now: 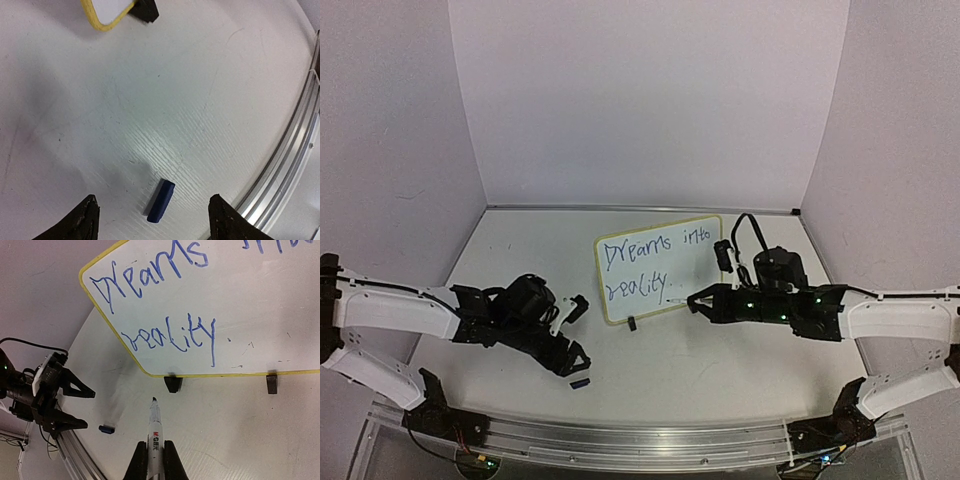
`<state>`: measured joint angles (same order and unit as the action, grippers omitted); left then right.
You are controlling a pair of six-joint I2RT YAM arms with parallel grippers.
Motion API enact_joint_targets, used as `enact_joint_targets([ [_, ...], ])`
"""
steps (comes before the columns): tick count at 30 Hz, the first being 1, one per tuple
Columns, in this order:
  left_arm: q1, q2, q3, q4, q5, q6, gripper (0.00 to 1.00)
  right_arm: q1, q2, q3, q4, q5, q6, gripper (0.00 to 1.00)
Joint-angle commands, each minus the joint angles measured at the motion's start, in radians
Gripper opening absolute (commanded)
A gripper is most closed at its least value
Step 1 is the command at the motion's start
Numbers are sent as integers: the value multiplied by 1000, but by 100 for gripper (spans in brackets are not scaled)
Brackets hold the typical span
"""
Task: Write a sentence on the whiteboard
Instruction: Pick up the pen cap from the center of the board.
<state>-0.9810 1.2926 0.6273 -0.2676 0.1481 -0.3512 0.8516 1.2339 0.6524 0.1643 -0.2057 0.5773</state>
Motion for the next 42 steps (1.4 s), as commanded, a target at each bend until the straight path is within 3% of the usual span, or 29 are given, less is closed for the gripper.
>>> enact_joint_targets([
  [1,-54,86,18,-27,-78,-9,69,9,-9,-9,24,31,26,0],
  [4,-78,122,17,0,-61,-20,61,11,-12,-12,25,35,28,0],
  [20,-163,246,23,10,-77,-43,35,12,-79,-66,31,79,50,0],
  [42,-286,267,71,-135,-185,-221,32,11,-101,-79,31,93,49,0],
])
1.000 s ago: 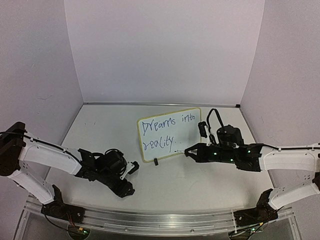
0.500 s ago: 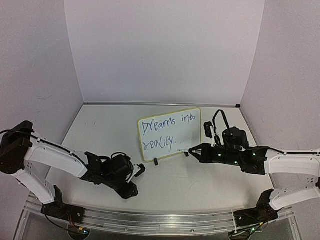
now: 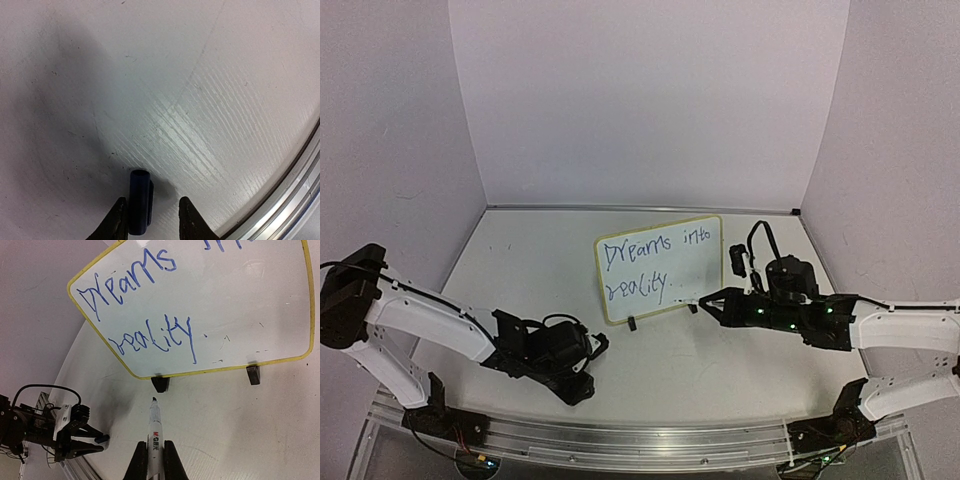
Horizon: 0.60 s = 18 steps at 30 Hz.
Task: Write a sentence on the whiteboard
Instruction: Pick up the pen cap from the center of the board.
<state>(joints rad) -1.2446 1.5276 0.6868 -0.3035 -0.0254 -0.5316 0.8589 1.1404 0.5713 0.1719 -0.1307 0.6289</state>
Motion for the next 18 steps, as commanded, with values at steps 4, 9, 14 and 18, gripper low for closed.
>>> enact_joint_targets([
  [4,-37,47,25,-129,-29,-71,32,3,-2,5,23,15,-5,0],
  [9,-47,60,25,-123,-28,-101,28,4,5,8,23,12,-5,0],
  [14,-59,70,22,-128,-28,-130,21,4,3,5,23,14,-4,0],
  [18,-65,74,16,-131,-23,-138,13,4,6,6,23,13,-3,0],
])
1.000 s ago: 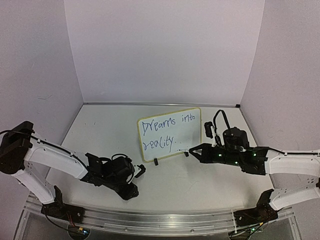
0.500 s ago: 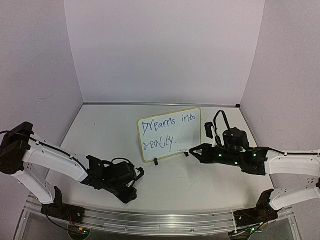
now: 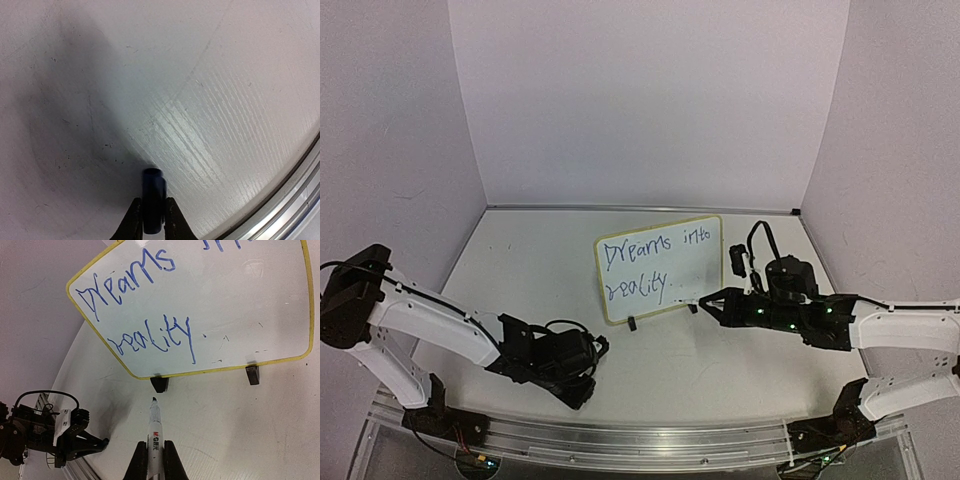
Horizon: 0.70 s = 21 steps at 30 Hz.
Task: Write a sentence on the whiteboard
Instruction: Pick up the pen cap from the center of the board.
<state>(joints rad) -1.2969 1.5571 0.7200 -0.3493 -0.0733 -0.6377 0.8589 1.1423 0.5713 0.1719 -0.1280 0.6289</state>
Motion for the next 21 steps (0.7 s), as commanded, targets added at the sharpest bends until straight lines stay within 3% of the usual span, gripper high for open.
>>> enact_joint_targets([
  [1,-14,46,-19,-85,28,-34,11,5,5,7,23,7,-3,0],
  [5,-18,45,-22,-87,26,-35,1,4,0,11,19,-11,2,0],
  [10,-18,-1,-6,-95,-38,-16,0,-8,-40,35,-64,-98,-26,0],
  [16,-18,-49,40,-45,-101,34,0,-147,-28,55,-86,-424,-20,0],
  [21,-17,-118,37,57,-111,104,0,-173,67,116,-87,-653,-37,0],
])
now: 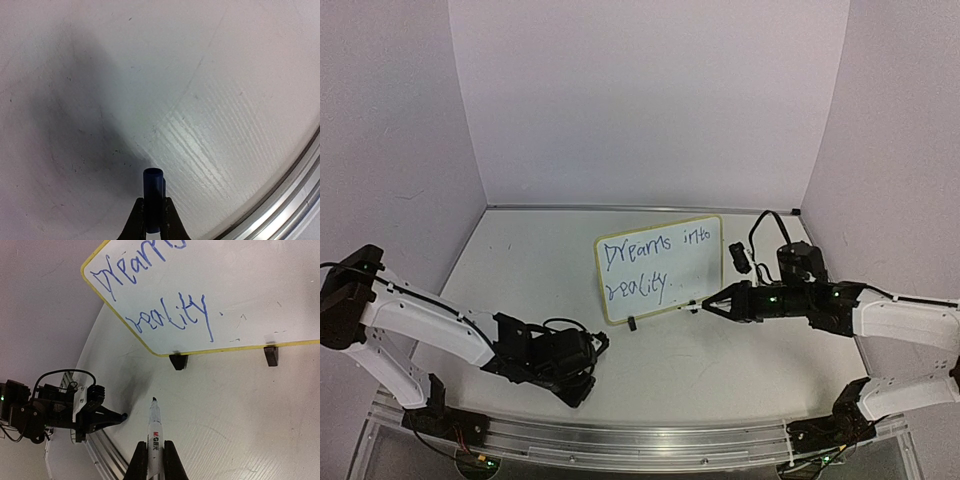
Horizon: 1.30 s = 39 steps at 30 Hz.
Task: Write a sentence on the whiteboard
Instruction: Pick up the pen cap from the center of the board, then insert the whiteboard marker without the cap into the pen cap.
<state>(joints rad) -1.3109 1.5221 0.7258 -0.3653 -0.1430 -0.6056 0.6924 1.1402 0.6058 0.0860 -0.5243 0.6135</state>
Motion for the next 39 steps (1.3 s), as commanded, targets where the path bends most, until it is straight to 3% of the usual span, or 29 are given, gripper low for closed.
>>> enact_joint_targets([
  [1,-3,-101,26,99,-41,91,0,-7,99,91,-2,-306,-21,0],
  [6,-4,-159,12,220,71,184,0,-7,198,153,-9,-469,-8,0],
  [12,-5,-191,-10,281,181,200,0,8,270,189,-23,-539,-3,0],
  [39,-5,-192,-42,352,235,208,0,122,465,265,-29,-569,-29,0],
])
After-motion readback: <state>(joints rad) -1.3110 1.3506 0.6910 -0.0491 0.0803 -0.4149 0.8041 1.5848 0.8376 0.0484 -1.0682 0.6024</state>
